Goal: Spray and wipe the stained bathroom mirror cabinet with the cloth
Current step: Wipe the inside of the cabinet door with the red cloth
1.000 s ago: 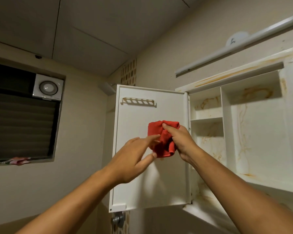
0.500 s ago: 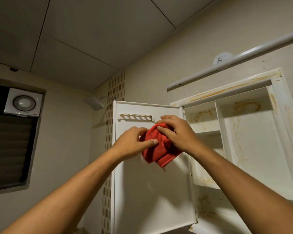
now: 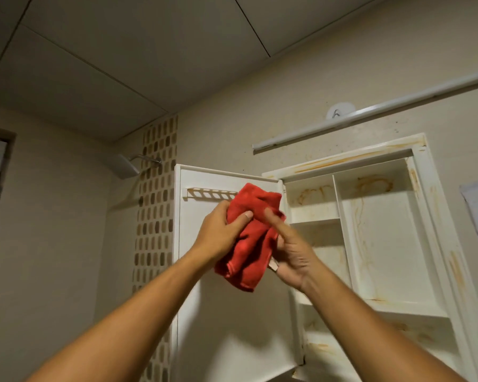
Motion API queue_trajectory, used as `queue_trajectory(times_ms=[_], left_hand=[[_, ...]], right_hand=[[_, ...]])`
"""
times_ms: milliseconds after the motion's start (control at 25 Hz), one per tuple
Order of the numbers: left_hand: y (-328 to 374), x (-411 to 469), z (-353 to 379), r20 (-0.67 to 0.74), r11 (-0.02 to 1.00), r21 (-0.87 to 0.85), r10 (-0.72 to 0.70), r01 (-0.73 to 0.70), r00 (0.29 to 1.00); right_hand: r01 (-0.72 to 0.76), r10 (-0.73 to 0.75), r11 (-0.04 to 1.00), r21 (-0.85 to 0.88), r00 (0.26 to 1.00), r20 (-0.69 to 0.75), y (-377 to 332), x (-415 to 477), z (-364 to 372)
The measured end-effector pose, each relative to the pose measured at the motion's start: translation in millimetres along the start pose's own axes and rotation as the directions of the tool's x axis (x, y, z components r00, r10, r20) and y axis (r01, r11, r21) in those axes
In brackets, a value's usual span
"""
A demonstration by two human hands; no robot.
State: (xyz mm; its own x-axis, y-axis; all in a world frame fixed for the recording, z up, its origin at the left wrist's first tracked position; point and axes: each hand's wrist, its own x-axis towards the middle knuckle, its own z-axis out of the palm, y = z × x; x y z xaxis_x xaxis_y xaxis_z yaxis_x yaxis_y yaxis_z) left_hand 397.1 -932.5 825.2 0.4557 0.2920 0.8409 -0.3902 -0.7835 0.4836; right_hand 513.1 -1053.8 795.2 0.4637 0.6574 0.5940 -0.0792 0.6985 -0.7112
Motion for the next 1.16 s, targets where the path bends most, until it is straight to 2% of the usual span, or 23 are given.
queue_trajectory(times_ms=[80, 120, 160, 200, 240, 280, 320, 360, 400, 440, 480, 520, 560, 640, 760, 800, 840, 960, 1040, 1120, 1160], left_hand=[[2, -3, 3, 0.06, 0.98, 0.176, 0.082, -0.091, 0.995], [5, -3, -1, 0.125, 0.957, 0.251, 0.116, -0.144, 0.985], [9, -1, -9, 0.182, 0.929, 0.305, 0.16, -0.211, 0.97], [13, 2, -21, 0.2, 0.891, 0.356, 0.223, -0.283, 0.954], [19, 7, -36, 0.17, 0.836, 0.42, 0.309, -0.353, 0.936], [26, 12, -54, 0.109, 0.77, 0.492, 0.409, -0.406, 0.906], [32, 18, -72, 0.043, 0.714, 0.557, 0.485, -0.424, 0.874], [36, 24, -89, -0.015, 0.684, 0.602, 0.524, -0.411, 0.851], [38, 31, -103, -0.059, 0.682, 0.627, 0.522, -0.375, 0.851], [36, 37, -115, -0.082, 0.711, 0.622, 0.475, -0.327, 0.876], [32, 43, -124, -0.075, 0.762, 0.588, 0.384, -0.27, 0.92], [27, 48, -130, -0.037, 0.822, 0.528, 0.272, -0.212, 0.962], [21, 52, -134, 0.017, 0.876, 0.456, 0.17, -0.159, 0.985], [13, 60, -138, 0.09, 0.943, 0.322, 0.055, -0.082, 0.994], [10, 65, -135, 0.058, 0.981, 0.193, 0.012, -0.023, 0.998], [9, 64, -133, 0.039, 0.987, 0.158, 0.011, -0.017, 0.999], [7, 63, -133, 0.025, 0.991, 0.133, 0.01, -0.013, 1.0], [-1, 64, -134, 0.036, 0.994, 0.108, 0.009, -0.012, 0.999], [-5, 67, -133, 0.012, 0.997, 0.08, 0.021, -0.022, 1.0], [-9, 67, -130, -0.025, 0.998, 0.062, 0.034, -0.032, 0.999], [-12, 67, -128, -0.035, 0.997, 0.062, 0.037, -0.034, 0.999]], right_hand=[[-0.052, 0.051, 0.999, -0.003, 0.992, -0.115, 10, 10, 11], [-0.038, 0.034, 0.999, -0.015, 0.981, -0.193, 8, 16, 13], [0.026, -0.043, 0.998, -0.058, 0.952, -0.302, 3, 22, 12], [0.116, -0.163, 0.984, -0.133, 0.892, -0.423, -5, 30, 8], [0.188, -0.312, 0.942, -0.278, 0.795, -0.52, -14, 38, 2], [0.198, -0.466, 0.857, -0.476, 0.692, -0.551, -21, 42, -5], [0.135, -0.581, 0.734, -0.666, 0.633, -0.512, -19, 48, -9], [0.038, -0.637, 0.592, -0.805, 0.635, -0.438, -12, 50, -3], [-0.021, -0.636, 0.458, -0.889, 0.691, -0.344, 3, 51, 7], [-0.007, -0.596, 0.362, -0.932, 0.767, -0.237, 25, 53, 16], [0.065, -0.546, 0.305, -0.95, 0.83, -0.118, 50, 54, 21], [0.124, -0.529, 0.264, -0.956, 0.848, -0.036, 69, 55, 23], [0.165, -0.549, 0.211, -0.963, 0.836, 0.023, 80, 56, 20], [0.187, -0.584, 0.139, -0.973, 0.809, 0.072, 84, 62, 8], [0.164, -0.64, 0.237, -0.958, 0.768, -0.027, 92, 65, 27], [0.188, -0.651, 0.246, -0.951, 0.759, -0.018, 100, 65, 45], [0.24, -0.65, 0.211, -0.947, 0.758, 0.047, 112, 66, 63], [0.424, -0.615, 0.028, -0.905, 0.721, 0.319, 130, 73, 87], [0.512, -0.596, -0.112, -0.852, 0.651, 0.47, 124, 80, 85], [0.566, -0.528, -0.295, -0.77, 0.575, 0.625, 119, 86, 74], [0.578, -0.49, -0.349, -0.738, 0.559, 0.669, 116, 90, 63]])
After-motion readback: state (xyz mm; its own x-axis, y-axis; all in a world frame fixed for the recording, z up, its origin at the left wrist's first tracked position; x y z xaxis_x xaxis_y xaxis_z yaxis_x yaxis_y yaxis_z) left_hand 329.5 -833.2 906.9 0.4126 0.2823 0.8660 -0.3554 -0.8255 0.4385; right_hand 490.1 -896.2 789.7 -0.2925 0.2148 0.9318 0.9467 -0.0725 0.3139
